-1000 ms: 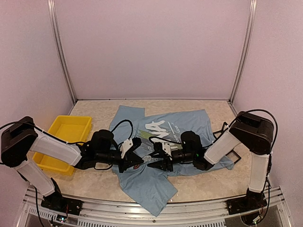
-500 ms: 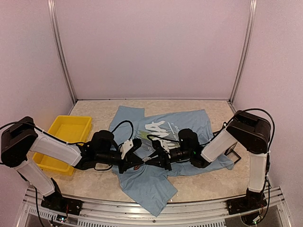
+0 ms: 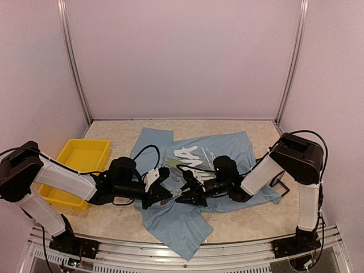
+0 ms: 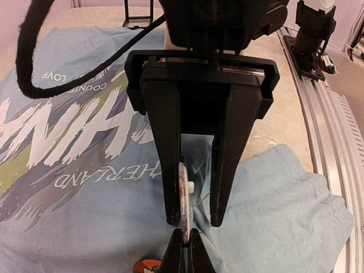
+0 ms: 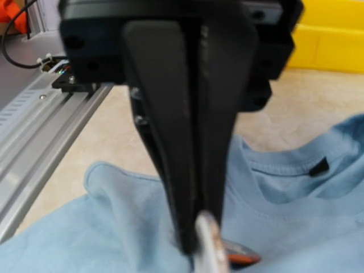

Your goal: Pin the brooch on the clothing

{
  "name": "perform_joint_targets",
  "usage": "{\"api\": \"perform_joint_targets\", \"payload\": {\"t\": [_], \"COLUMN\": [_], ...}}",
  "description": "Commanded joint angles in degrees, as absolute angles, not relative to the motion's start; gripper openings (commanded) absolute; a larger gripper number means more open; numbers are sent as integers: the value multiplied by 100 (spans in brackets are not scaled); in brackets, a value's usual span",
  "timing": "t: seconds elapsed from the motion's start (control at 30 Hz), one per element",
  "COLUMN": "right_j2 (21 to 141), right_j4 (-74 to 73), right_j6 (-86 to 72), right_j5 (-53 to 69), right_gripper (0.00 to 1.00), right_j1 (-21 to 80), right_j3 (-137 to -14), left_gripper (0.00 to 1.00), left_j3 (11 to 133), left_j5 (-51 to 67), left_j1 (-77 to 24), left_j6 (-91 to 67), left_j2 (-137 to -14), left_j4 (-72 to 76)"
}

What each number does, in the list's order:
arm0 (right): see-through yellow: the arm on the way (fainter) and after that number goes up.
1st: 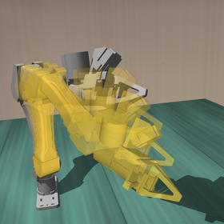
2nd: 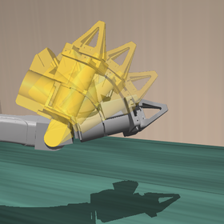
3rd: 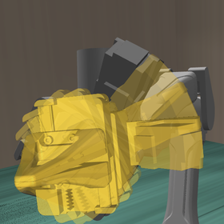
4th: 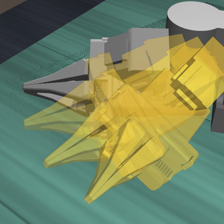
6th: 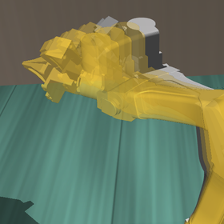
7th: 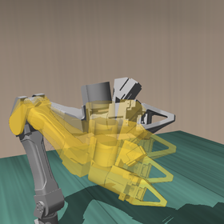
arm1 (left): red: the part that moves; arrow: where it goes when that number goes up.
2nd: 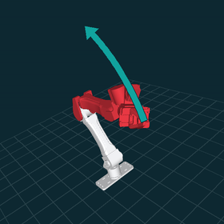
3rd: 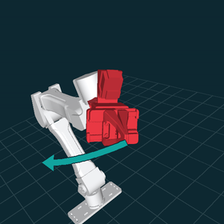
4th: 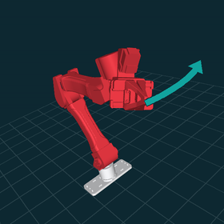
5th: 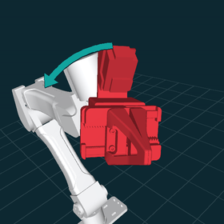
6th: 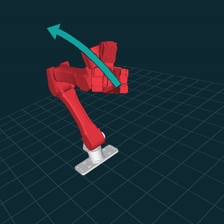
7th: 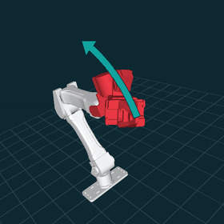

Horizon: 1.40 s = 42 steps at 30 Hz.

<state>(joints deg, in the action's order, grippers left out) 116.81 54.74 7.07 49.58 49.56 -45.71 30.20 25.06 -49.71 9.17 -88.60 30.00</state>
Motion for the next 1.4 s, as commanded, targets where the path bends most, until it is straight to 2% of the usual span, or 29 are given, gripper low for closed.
{"api": "perform_joint_targets", "payload": {"t": [0.0,0.2,0.57,0.9,1.2,1.37], "right_j2": [11821,11907,12115,12202,12258,12251], "right_j4": [5587,5674,5726,5893,6747,6814], "right_j6": [459,260,-450,-1032,-1960,-2124], "right_j5": [5223,5339,5589,5425,5198,5246], "right_gripper": [20,17,0,0,0,3], "right_j1": [4905,4906,4808,4760,4627,4629], "right_j3": [-4661,-4752,-5018,-5071,-4899,-4913], "left_gripper": [0,0,0,0,0,0], "left_j3": [2977,2992,3017,3065,3028,3006], "left_j5": [2529,2529,2385,2262,2217,2209], "left_j1": [-5049,-5062,-5171,-5256,-5247,-5242], "left_j6": [1000,1019,1110,1147,1126,1134], "left_j2": [-8708,-8725,-8746,-8777,-8754,-8715], "left_j4": [3077,3068,2948,2867,2881,2892]}}
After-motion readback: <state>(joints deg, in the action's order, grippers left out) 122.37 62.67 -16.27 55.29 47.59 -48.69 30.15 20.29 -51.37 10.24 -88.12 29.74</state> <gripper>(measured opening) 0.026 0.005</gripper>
